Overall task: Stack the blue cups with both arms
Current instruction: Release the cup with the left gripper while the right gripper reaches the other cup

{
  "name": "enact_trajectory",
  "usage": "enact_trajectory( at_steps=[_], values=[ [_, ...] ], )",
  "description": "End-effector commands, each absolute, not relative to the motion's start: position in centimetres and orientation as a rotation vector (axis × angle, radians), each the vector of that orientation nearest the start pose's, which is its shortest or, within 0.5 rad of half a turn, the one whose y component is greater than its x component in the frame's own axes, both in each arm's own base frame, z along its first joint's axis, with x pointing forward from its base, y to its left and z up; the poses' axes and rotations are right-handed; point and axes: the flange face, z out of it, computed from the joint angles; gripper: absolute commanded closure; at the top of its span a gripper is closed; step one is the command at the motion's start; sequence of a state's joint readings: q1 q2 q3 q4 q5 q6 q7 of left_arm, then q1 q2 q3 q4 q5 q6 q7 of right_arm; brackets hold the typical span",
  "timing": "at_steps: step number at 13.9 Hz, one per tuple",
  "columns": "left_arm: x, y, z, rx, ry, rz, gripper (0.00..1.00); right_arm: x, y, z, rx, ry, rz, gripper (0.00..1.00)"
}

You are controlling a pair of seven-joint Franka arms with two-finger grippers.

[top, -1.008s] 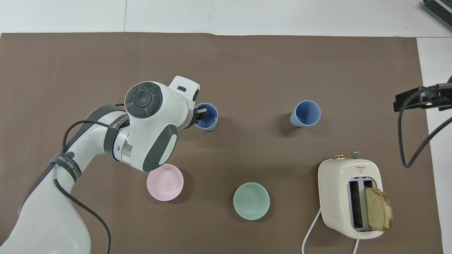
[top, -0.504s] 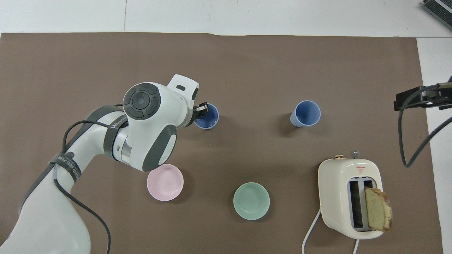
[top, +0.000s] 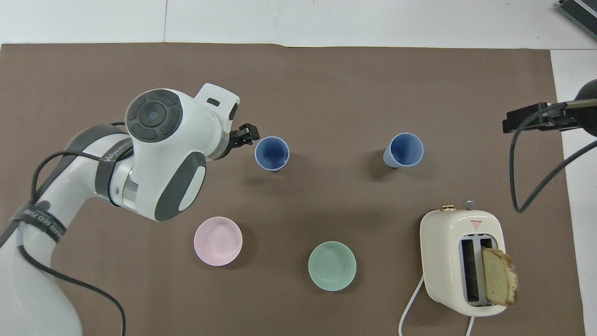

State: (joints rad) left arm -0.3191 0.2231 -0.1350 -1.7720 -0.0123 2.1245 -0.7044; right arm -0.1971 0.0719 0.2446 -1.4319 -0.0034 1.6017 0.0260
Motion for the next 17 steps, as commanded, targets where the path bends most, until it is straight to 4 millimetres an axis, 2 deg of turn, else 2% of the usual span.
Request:
enact_trajectory(
  at_steps=[1, 2, 3, 4, 6, 7, 9, 10, 12, 14, 15, 17],
  values=[
    [56.7, -21.4, 49.2, -3.180, -0.203, -0.124, 0.00, 58.3, 2.8, 62.3, -3.090, -0.066, -0.171, 0.00],
    [56.5, -19.1, 50.3, -3.168, -0.116, -0.093, 0.00, 58.6, 3.1, 60.6, -3.075, -0.073, -0.156, 0.00],
    [56.5, -16.5, 51.3, -3.158, -0.040, -0.071, 0.00, 58.8, 4.2, 58.4, -3.041, -0.076, -0.119, 0.00],
    [56.2, -15.0, 52.1, -3.150, 0.071, -0.047, 0.00, 58.9, 4.7, 55.9, -3.021, -0.064, -0.082, 0.00],
    [55.4, -12.4, 53.8, -3.131, 0.234, -0.020, 0.00, 59.2, 6.0, 48.3, -3.019, -0.077, -0.045, 0.00],
    [54.8, -11.3, 54.6, -3.123, 0.284, 0.001, 0.00, 59.3, 6.0, 46.4, -3.018, -0.065, -0.082, 0.00],
    [54.1, -9.1, 56.5, -3.123, 0.309, 0.003, 0.00, 59.2, 5.1, 46.1, -3.022, -0.047, -0.068, 0.00],
    [53.8, -8.5, 57.9, -3.124, 0.302, -0.002, 0.00, 58.8, 5.4, 45.5, -3.026, -0.054, -0.035, 0.00],
    [53.1, -8.2, 61.0, -3.124, 0.295, -0.004, 0.00, 58.3, 5.1, 44.7, -3.036, -0.052, -0.008, 0.00],
    [52.6, -8.2, 63.9, -3.125, 0.283, -0.007, 0.00, 58.5, 5.8, 44.1, -3.038, -0.071, -0.008, 0.00],
    [52.3, -8.2, 64.5, -3.124, 0.291, 0.003, 0.00, 58.6, 5.8, 42.5, -3.035, -0.059, 0.029, 0.00],
    [51.8, -8.4, 64.7, -3.122, 0.288, 0.005, 0.00, 59.2, 6.0, 41.0, -3.031, -0.065, 0.025, 0.00]
  ],
)
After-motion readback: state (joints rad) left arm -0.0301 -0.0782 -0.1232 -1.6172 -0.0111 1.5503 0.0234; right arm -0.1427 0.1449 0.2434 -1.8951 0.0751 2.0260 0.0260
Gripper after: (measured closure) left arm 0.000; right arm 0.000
